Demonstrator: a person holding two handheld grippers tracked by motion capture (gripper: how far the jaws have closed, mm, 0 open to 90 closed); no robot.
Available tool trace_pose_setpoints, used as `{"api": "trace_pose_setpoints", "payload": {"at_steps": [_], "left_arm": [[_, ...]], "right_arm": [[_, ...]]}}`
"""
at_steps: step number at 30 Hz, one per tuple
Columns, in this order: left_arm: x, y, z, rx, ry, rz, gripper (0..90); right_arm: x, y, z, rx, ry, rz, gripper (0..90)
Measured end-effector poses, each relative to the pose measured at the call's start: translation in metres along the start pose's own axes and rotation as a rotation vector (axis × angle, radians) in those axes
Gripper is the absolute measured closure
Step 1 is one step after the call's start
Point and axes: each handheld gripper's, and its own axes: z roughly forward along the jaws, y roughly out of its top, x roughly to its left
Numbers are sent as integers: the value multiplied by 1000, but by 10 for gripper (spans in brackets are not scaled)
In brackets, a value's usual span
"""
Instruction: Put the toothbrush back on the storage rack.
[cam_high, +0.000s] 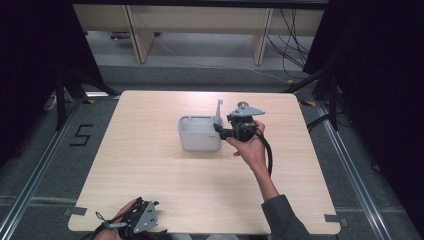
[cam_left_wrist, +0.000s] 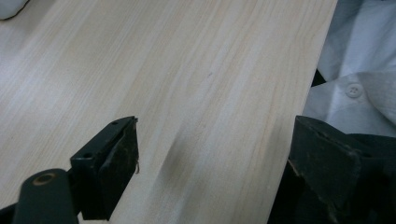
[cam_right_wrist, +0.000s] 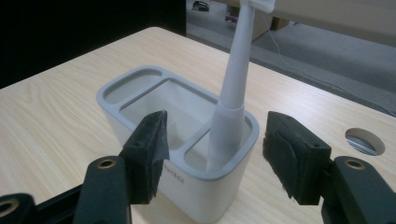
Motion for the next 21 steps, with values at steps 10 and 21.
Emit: {"api": "trace_pose_setpoints", "payload": {"at_steps": [10,21], "left_arm": [[-1,0,0,-15,36,3,153],[-2,0,0,-22,33,1,152]], "right_arm": [[4,-6,-6,-2,13,13,397],[8,-9,-11,27,10,19,367]]}}
